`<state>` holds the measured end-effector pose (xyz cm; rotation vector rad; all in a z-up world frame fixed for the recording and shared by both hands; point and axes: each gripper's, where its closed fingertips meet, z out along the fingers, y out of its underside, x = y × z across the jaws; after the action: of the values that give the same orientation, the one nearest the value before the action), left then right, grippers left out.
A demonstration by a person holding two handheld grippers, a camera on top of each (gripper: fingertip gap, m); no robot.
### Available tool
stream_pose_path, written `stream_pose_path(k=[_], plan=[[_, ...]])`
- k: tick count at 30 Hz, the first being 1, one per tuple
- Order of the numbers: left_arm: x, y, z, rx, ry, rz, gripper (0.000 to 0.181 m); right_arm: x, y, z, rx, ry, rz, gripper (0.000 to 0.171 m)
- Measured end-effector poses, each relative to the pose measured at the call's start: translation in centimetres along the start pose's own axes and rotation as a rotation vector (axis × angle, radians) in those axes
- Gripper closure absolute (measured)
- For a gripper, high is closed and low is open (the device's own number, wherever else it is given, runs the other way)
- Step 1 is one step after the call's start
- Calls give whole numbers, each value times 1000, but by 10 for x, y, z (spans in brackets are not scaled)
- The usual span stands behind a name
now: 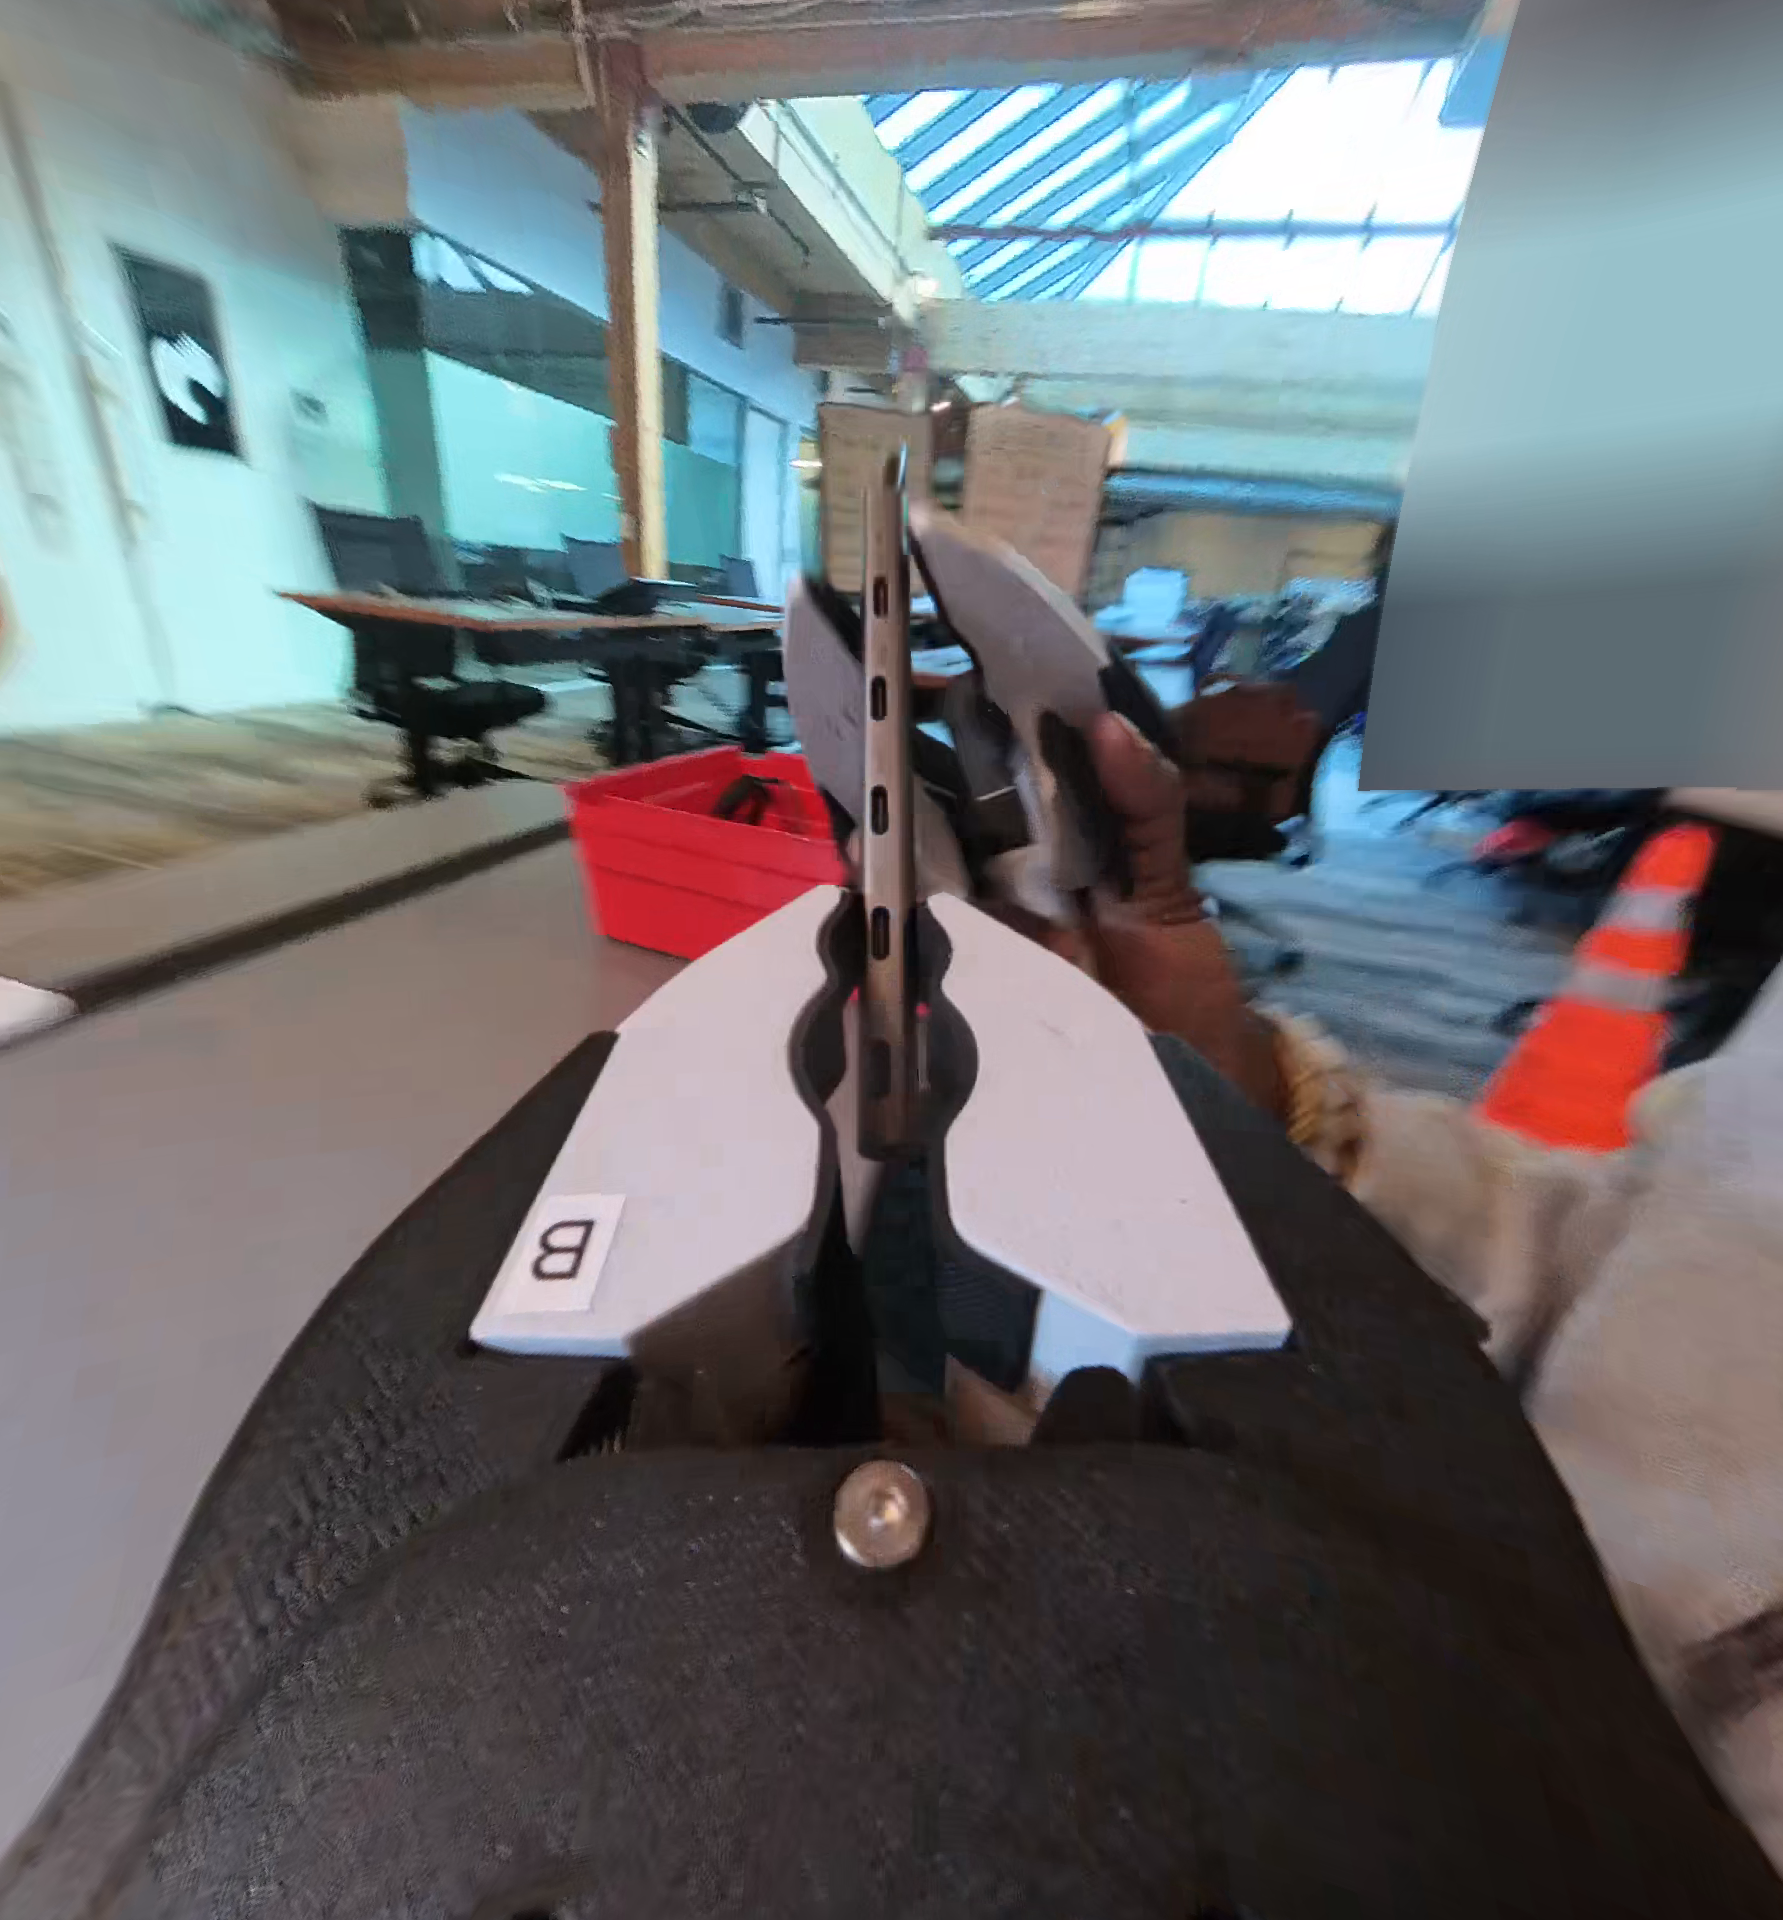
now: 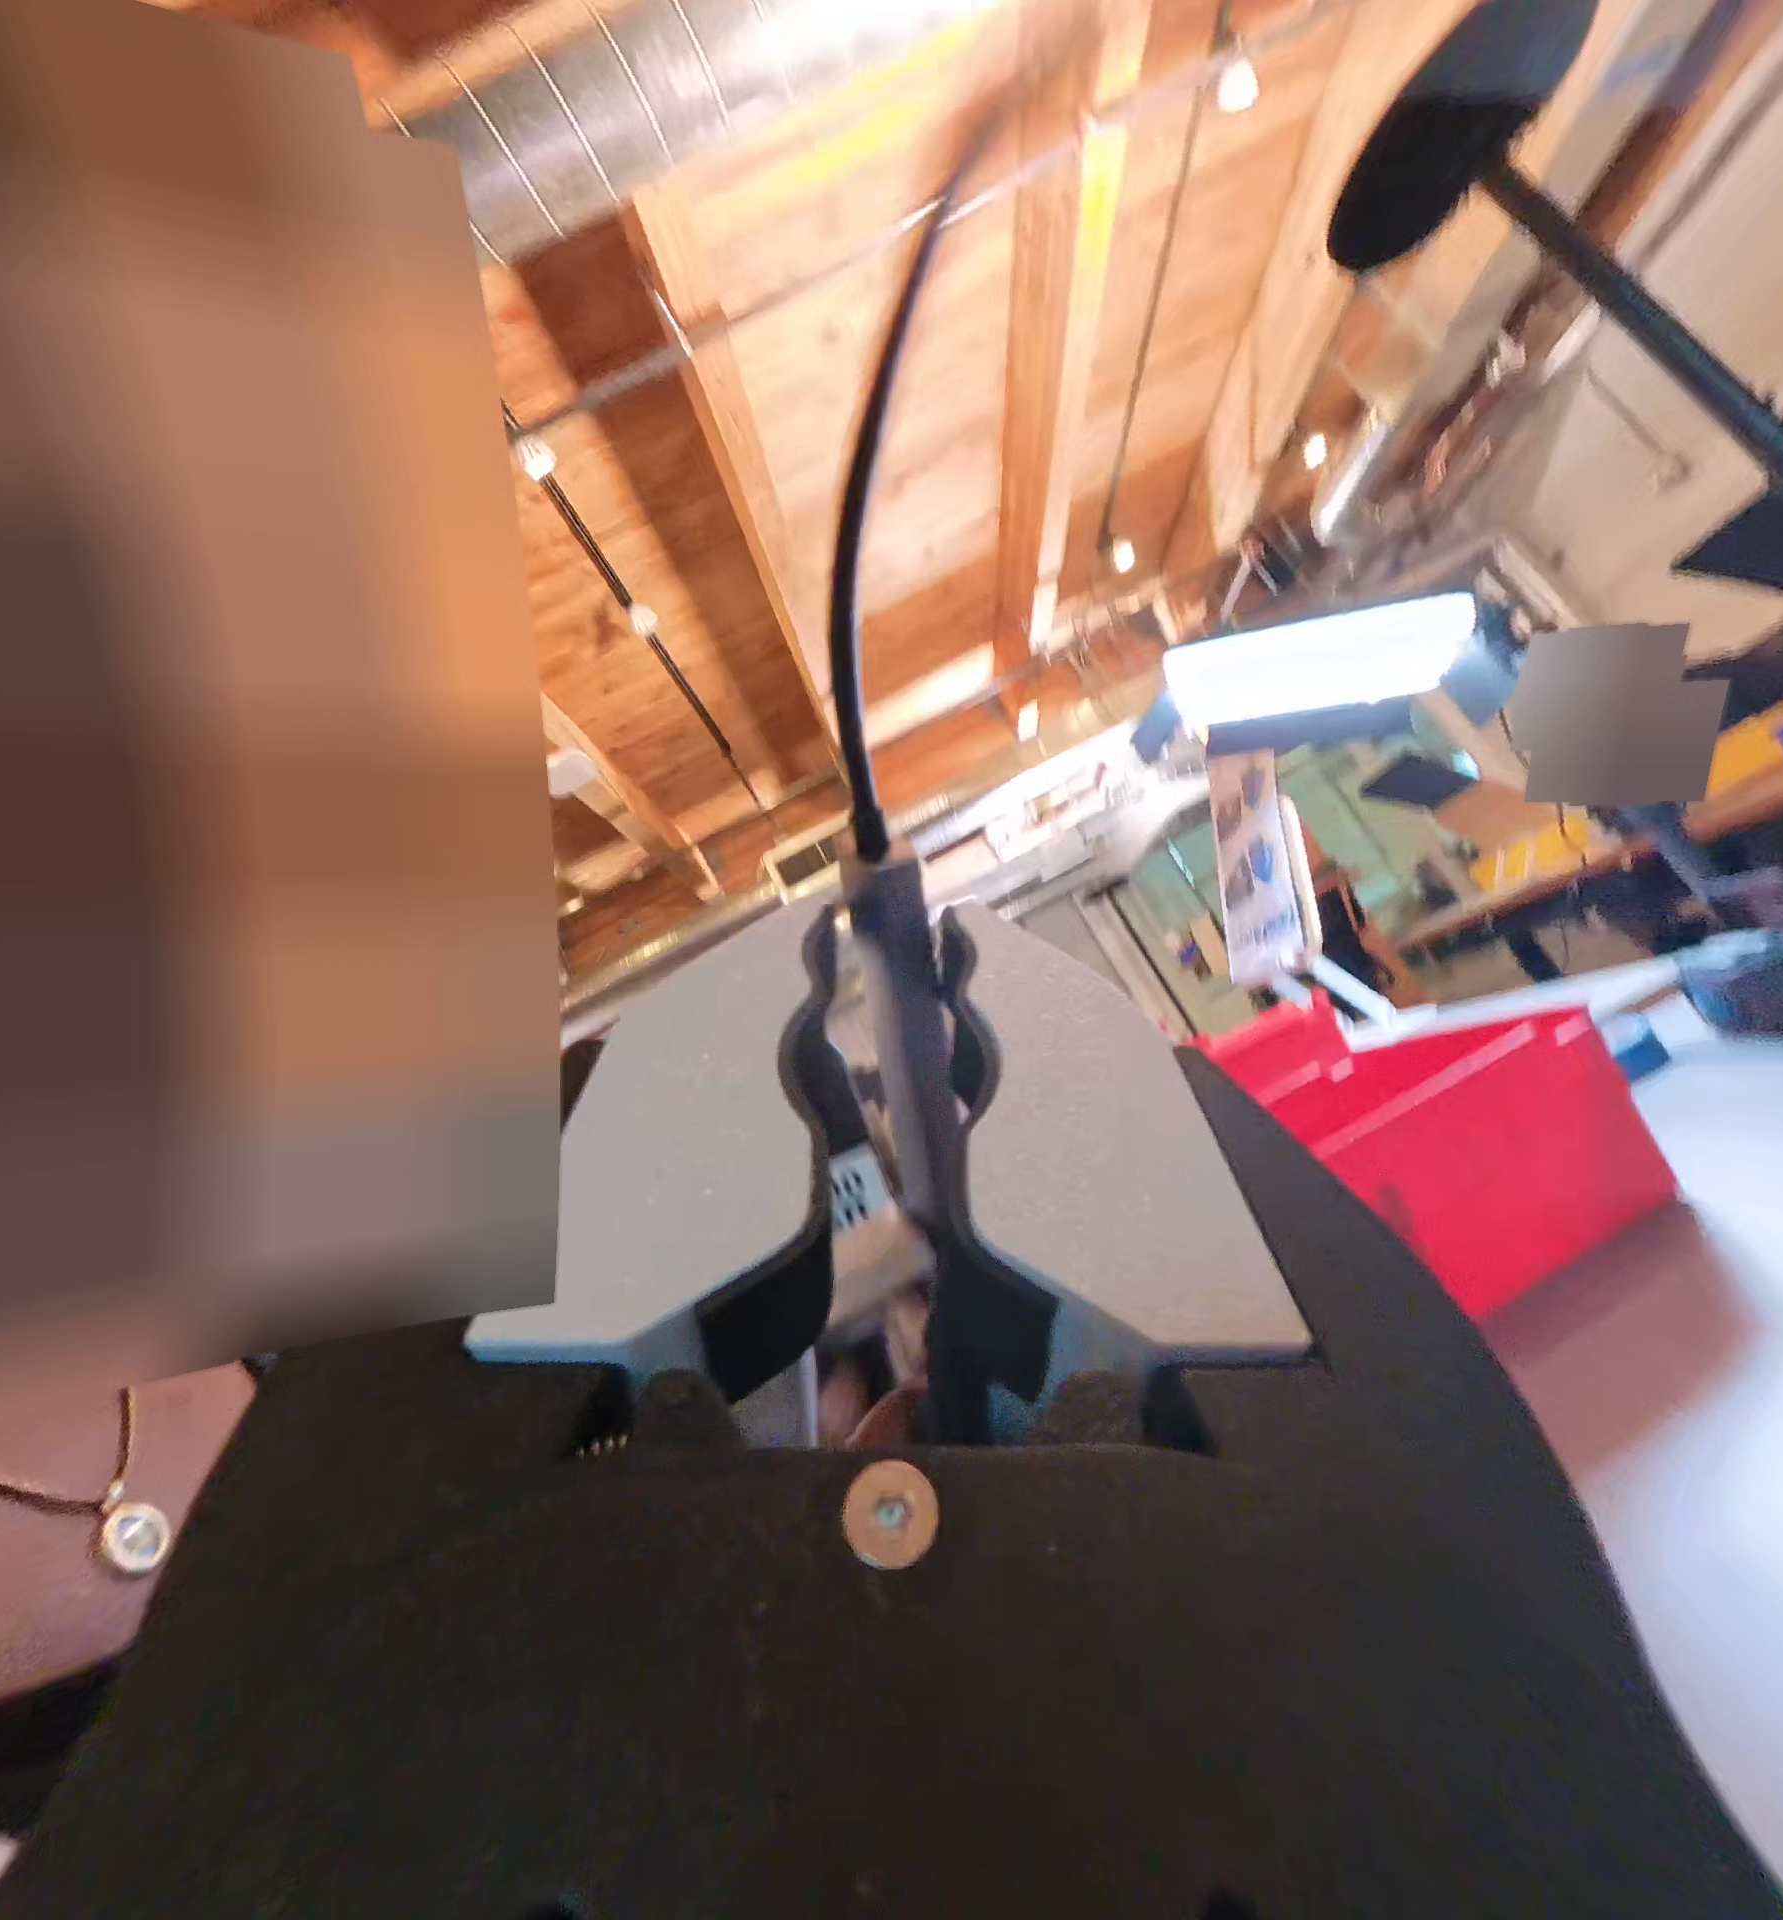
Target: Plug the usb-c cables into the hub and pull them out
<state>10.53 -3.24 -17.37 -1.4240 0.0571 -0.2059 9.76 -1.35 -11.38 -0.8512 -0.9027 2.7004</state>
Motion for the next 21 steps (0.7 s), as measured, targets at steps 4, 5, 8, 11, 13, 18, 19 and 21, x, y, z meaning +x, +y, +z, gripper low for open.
stream_pose_path(k=[4, 5, 8, 11, 13, 18, 19, 21], plan=[[-39, -19, -34, -128, -278, 542, 170, 13, 56, -31, -367, 59, 44, 140], [-45, -26, -40, -151, -325, 658, 170, 10, 69, -38, -443, 40, 15, 141], [-50, -32, -50, -230, -351, 925, 170, 8, 75, -37, -560, 53, -351, 137], [-48, -21, -52, -326, -284, 1098, 170, -5, 49, -21, -537, 97, -1078, 140], [-45, -9, -51, -376, -226, 1158, 170, 0, 49, -18, -701, 108, -1465, 140], [-33, 12, -46, -431, -103, 1214, 170, 36, 63, -29, -1084, 48, -1734, 130], [-28, 14, -44, -418, -74, 1209, 170, 38, 66, -30, -1102, 24, -1740, 141], [-25, 15, -41, -395, -71, 1164, 170, 42, 68, -34, -1141, 16, -1770, 159]])
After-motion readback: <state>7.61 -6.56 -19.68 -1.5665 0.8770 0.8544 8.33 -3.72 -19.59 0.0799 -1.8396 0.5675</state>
